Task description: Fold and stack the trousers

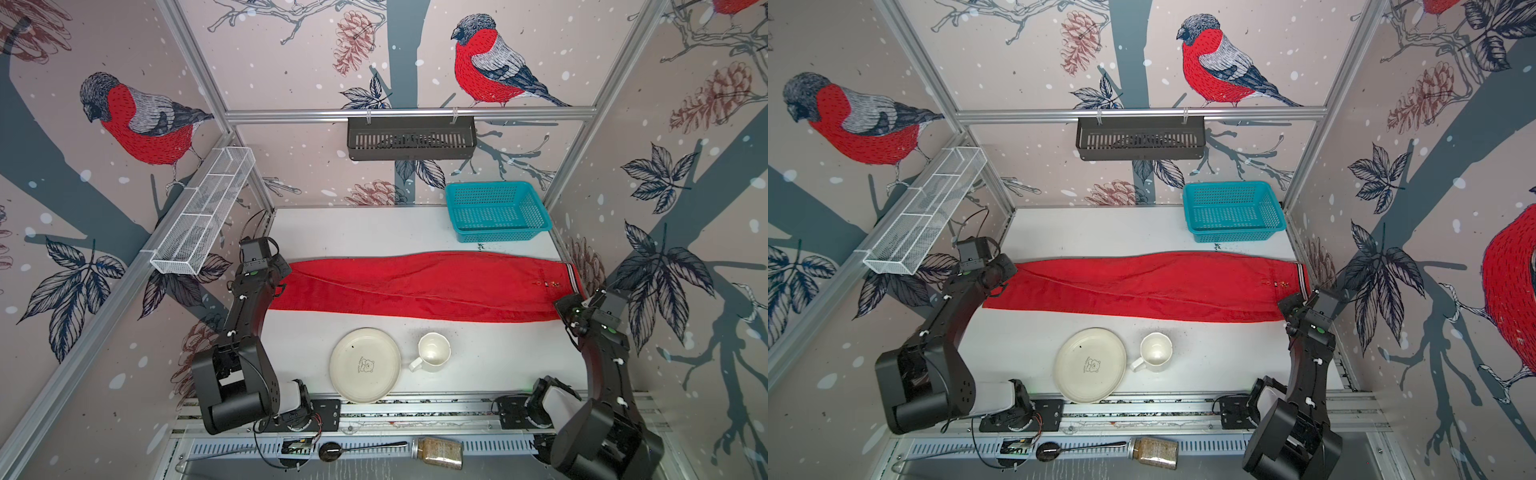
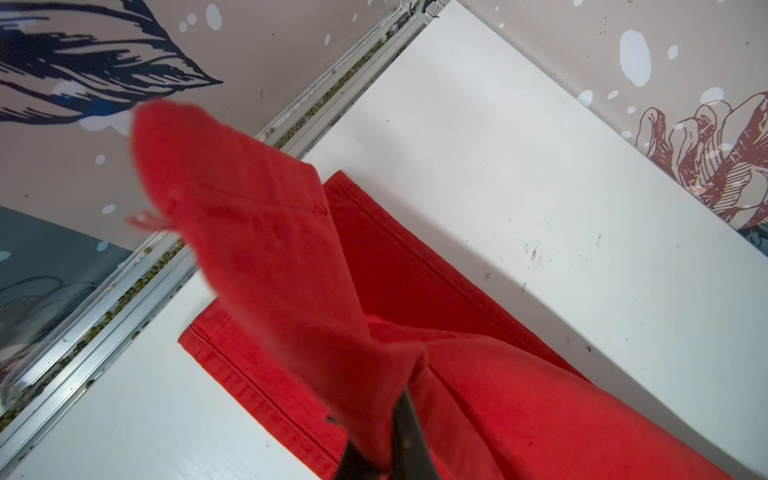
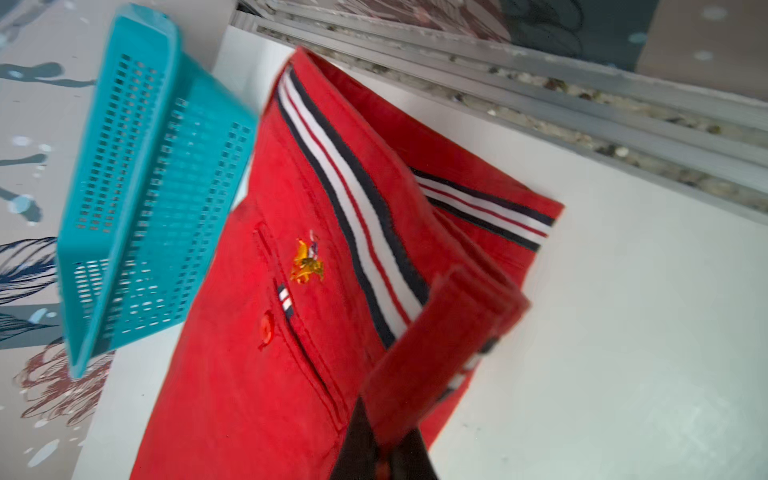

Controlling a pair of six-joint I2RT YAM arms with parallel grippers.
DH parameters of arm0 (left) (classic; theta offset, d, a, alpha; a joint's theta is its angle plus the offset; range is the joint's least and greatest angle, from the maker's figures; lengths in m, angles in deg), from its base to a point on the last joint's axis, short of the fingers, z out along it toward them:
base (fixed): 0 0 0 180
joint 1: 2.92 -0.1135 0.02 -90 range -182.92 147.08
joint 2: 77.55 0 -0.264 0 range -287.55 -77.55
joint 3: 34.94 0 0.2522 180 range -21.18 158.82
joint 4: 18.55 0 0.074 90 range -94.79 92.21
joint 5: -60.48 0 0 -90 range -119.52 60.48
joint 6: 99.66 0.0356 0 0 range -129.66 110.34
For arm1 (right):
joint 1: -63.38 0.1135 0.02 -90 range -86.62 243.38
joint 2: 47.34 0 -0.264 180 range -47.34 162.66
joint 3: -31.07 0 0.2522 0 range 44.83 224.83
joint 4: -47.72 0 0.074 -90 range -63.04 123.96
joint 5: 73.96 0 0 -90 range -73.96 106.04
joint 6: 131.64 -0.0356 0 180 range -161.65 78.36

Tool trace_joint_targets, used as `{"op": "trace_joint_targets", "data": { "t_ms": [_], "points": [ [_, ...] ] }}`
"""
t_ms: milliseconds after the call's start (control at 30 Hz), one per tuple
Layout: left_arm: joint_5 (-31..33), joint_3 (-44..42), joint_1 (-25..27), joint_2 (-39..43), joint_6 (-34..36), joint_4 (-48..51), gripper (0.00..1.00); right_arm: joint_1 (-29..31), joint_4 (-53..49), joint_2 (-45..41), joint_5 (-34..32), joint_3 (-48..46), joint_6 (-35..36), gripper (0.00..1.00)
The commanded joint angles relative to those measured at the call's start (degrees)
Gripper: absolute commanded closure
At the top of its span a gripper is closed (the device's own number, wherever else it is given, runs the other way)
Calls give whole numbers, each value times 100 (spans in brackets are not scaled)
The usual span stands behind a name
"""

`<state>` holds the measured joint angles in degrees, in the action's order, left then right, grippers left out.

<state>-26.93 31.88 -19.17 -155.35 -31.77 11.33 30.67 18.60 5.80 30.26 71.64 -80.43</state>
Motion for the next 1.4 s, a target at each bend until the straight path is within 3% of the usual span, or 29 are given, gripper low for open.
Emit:
{"op": "trace_joint_targets", "data": {
  "t_ms": [0, 300, 433, 533, 633, 800, 1000, 1133, 1233, 1367],
  "points": [
    [134, -16, -19, -12, -38, 14, 100, -62, 410, 186, -326, -224, 97, 97],
    [-274, -333, -18, 70, -182, 70, 100, -122, 722, 649, -569, -310, 217, 93],
    [-259, -393, -18, 113, -168, 90, 99, -123, 675, 629, -550, -287, 214, 77],
    [-288, -403, -20, 189, -162, 138, 95, -101, 381, 302, -493, -153, 133, 54],
    [-373, -411, -18, 255, -103, 204, 93, 53, 48, -170, -470, 122, -80, 44],
    [-65, -447, -18, 369, -89, 345, 81, 786, -295, -833, -749, 508, -437, 41],
    [-145, -472, -18, 516, -138, 561, 64, 1964, -49, -772, -675, 483, -977, 42],
    [-503, -643, -89, 667, -404, 415, 61, 2698, 209, -571, -844, 376, -1189, 41],
    [-1037, -801, -314, 605, -655, 218, 60, 2856, 522, -377, -807, 215, -1227, 41],
    [-1070, -704, -423, 436, -493, 131, 60, 2850, 1067, 26, -988, 38, -815, 41]
  ]
}}
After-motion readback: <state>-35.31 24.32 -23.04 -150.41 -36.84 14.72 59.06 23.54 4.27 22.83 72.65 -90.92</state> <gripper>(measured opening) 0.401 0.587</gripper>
